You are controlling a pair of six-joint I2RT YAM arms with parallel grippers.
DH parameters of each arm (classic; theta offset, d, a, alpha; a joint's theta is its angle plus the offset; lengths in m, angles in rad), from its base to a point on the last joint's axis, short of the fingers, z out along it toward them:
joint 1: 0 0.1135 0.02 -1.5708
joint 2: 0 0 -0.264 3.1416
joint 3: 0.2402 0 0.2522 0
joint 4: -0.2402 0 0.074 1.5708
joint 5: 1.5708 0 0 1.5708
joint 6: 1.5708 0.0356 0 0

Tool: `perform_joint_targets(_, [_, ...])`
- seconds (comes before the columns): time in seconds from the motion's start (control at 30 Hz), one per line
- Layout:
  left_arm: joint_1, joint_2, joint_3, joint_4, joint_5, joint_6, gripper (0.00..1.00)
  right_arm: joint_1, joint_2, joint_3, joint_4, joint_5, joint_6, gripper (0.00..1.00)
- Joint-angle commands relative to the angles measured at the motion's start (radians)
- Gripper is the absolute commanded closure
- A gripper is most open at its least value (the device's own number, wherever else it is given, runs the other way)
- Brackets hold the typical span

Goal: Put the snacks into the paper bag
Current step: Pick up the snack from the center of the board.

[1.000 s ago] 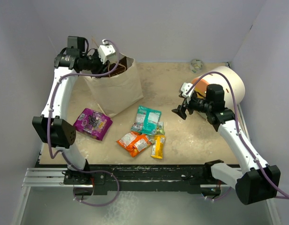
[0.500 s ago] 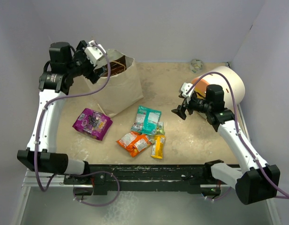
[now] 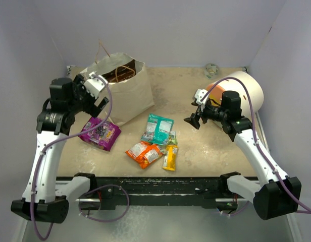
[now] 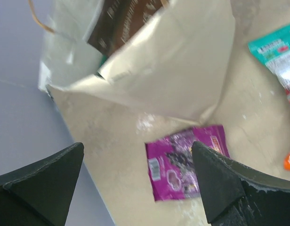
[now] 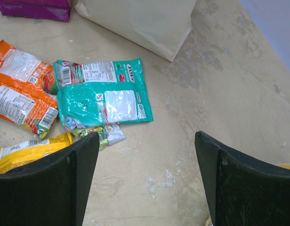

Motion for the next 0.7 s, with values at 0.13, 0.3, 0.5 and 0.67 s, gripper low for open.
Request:
perform_joint_targets(0.13, [0.005, -0.152, -0.194, -0.108, 0.042, -0.011, 0.01, 0.034, 0.032, 0.007, 0.06, -0.026, 0.043, 0.16])
perform_joint_targets(0.3, [0.004, -0.174, -0.296, -0.126, 0.097, 0.059, 0.01, 0.115, 0.106, 0.02, 0.075, 0.037, 0.078, 0.16])
perform_joint_targets(0.5, [0.004, -0.173, -0.405, -0.069, 0.099, 0.079, 0.01, 0.208, 0.258, 0.093, 0.048, 0.169, 0.12, 0.17])
perform_joint_targets(0.67, [0.003, -0.179, -0.463, 0.002, 0.096, 0.058, 0.01, 0.212, 0.409, 0.19, 0.026, 0.26, 0.151, 0.19])
